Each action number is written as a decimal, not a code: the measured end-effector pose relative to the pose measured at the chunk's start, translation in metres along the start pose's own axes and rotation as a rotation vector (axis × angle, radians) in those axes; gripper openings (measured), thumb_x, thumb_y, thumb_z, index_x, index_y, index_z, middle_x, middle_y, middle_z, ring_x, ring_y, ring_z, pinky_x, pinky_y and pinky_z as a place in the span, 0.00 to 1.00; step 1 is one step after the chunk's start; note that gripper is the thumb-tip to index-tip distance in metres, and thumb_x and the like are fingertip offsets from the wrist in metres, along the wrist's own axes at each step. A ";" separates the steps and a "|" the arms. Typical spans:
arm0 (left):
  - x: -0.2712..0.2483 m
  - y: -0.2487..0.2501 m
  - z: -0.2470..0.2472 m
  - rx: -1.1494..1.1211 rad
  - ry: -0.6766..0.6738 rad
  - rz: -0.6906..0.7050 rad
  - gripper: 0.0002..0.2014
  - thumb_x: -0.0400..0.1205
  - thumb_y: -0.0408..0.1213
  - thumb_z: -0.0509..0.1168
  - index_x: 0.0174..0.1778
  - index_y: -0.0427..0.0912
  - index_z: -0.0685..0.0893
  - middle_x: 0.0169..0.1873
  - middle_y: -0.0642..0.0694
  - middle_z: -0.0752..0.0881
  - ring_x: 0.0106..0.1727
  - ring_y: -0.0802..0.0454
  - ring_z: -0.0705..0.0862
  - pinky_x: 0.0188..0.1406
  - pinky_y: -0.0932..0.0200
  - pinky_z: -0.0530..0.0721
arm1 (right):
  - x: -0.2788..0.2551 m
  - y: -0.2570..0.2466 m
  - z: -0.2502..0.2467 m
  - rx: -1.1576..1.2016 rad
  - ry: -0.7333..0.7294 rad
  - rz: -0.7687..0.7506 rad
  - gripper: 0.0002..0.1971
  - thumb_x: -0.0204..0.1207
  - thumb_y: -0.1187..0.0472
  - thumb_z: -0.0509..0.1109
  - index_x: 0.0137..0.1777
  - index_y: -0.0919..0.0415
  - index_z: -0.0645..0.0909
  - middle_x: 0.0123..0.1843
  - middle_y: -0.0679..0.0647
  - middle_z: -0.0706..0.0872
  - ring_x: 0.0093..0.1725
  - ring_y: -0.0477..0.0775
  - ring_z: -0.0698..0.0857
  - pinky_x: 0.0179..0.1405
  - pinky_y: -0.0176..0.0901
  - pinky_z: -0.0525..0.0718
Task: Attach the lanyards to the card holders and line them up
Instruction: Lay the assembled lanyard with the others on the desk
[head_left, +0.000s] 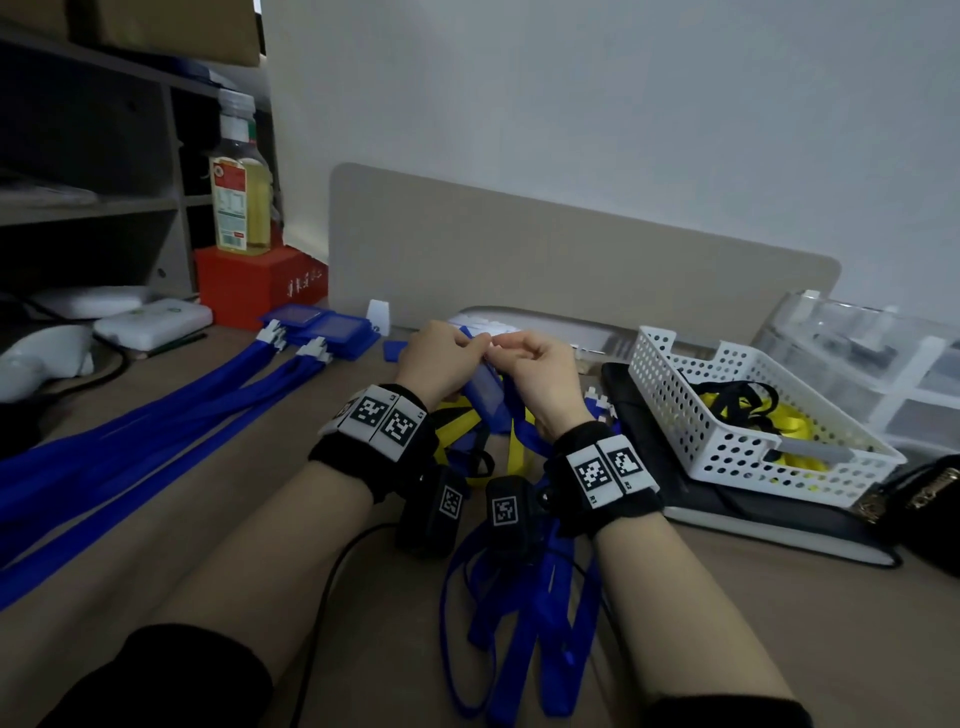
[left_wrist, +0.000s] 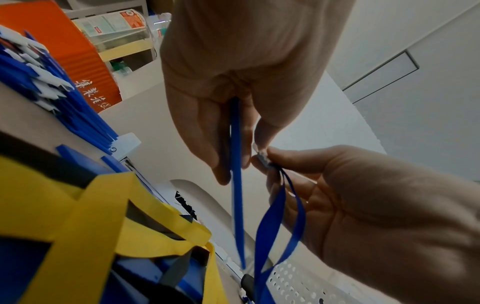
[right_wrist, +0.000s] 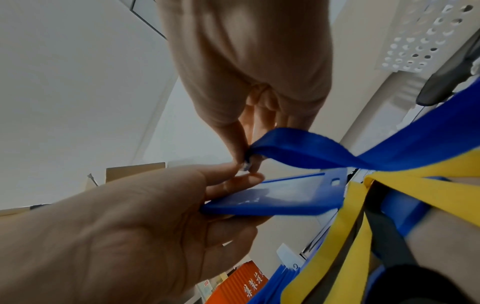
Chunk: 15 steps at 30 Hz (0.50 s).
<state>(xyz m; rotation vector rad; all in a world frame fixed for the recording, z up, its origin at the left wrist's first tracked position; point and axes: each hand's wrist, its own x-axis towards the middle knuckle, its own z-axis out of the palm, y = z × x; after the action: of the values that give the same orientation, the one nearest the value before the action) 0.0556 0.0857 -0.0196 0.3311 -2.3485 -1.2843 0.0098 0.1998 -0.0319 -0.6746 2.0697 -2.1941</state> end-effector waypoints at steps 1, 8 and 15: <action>-0.001 0.001 0.000 0.001 -0.004 -0.006 0.21 0.84 0.47 0.61 0.42 0.31 0.88 0.40 0.33 0.88 0.44 0.38 0.88 0.44 0.43 0.89 | 0.000 0.000 -0.001 0.001 0.002 -0.004 0.07 0.76 0.72 0.71 0.42 0.60 0.85 0.41 0.60 0.90 0.42 0.55 0.89 0.47 0.47 0.89; -0.004 0.003 0.003 -0.162 -0.040 -0.028 0.22 0.84 0.45 0.62 0.46 0.26 0.86 0.45 0.27 0.87 0.48 0.34 0.88 0.46 0.39 0.89 | -0.006 -0.008 -0.002 0.087 0.000 0.029 0.07 0.78 0.72 0.67 0.47 0.63 0.86 0.47 0.64 0.89 0.47 0.58 0.89 0.47 0.45 0.89; -0.006 0.007 0.004 -0.212 -0.046 -0.015 0.21 0.85 0.46 0.61 0.42 0.30 0.86 0.43 0.28 0.87 0.46 0.35 0.88 0.46 0.41 0.89 | -0.007 -0.011 -0.003 0.161 -0.001 0.109 0.08 0.80 0.68 0.65 0.51 0.65 0.86 0.54 0.69 0.88 0.55 0.67 0.87 0.58 0.58 0.86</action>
<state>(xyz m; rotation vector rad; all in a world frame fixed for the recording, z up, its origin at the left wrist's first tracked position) 0.0591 0.0949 -0.0169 0.2545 -2.2237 -1.5476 0.0179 0.2058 -0.0228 -0.5356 1.8556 -2.2665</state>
